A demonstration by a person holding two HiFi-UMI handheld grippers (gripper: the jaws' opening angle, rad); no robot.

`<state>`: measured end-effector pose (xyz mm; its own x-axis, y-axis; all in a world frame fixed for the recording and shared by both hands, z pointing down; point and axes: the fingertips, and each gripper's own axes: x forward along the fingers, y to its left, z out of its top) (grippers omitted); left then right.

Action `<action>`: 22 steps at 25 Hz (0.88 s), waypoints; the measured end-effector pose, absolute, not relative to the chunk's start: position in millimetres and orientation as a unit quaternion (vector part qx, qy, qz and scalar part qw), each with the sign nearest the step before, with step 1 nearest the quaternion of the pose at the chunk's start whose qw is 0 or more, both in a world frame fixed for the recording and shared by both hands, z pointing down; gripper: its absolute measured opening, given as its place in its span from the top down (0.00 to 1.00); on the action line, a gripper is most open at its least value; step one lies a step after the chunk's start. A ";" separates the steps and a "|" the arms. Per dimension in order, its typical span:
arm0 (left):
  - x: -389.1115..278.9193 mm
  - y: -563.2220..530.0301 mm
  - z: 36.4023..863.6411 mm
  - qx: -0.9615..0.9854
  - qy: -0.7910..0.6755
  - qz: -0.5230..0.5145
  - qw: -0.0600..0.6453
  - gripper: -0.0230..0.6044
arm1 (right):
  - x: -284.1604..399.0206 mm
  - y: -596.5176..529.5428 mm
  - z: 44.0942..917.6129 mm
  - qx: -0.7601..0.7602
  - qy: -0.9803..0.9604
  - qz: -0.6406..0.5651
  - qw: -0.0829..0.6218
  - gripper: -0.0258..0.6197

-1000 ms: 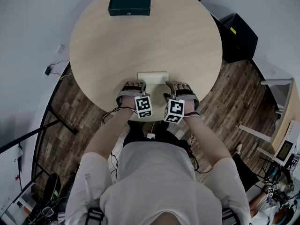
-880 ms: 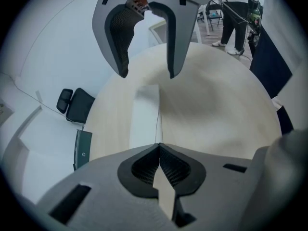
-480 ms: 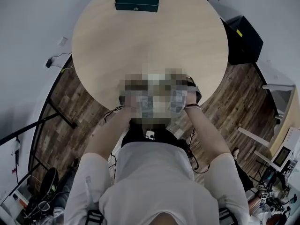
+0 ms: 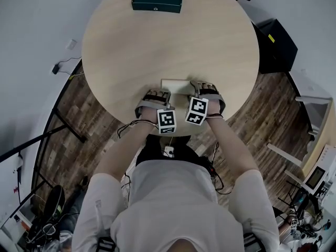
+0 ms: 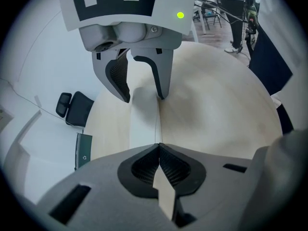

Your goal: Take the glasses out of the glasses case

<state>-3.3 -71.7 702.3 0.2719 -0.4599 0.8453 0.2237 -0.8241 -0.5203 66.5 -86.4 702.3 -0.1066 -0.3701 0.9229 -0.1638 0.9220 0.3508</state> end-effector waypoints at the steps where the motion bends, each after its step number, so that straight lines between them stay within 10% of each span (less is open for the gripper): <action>1: -3.5 -71.8 702.1 -0.745 0.079 -0.598 0.286 0.95 | 66.1 -86.5 702.5 0.178 -0.740 -0.080 0.644 0.55; 22: -2.7 -71.6 700.8 -0.732 0.065 -0.594 0.327 0.95 | 67.0 -93.5 694.9 0.116 -0.758 -0.007 0.641 0.57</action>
<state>-2.7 -71.6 700.8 0.2862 -0.4836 0.8272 0.2938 -0.7774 -0.5561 67.0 -93.5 694.9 -0.1505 -0.1843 0.9713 -0.1666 0.9732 0.1588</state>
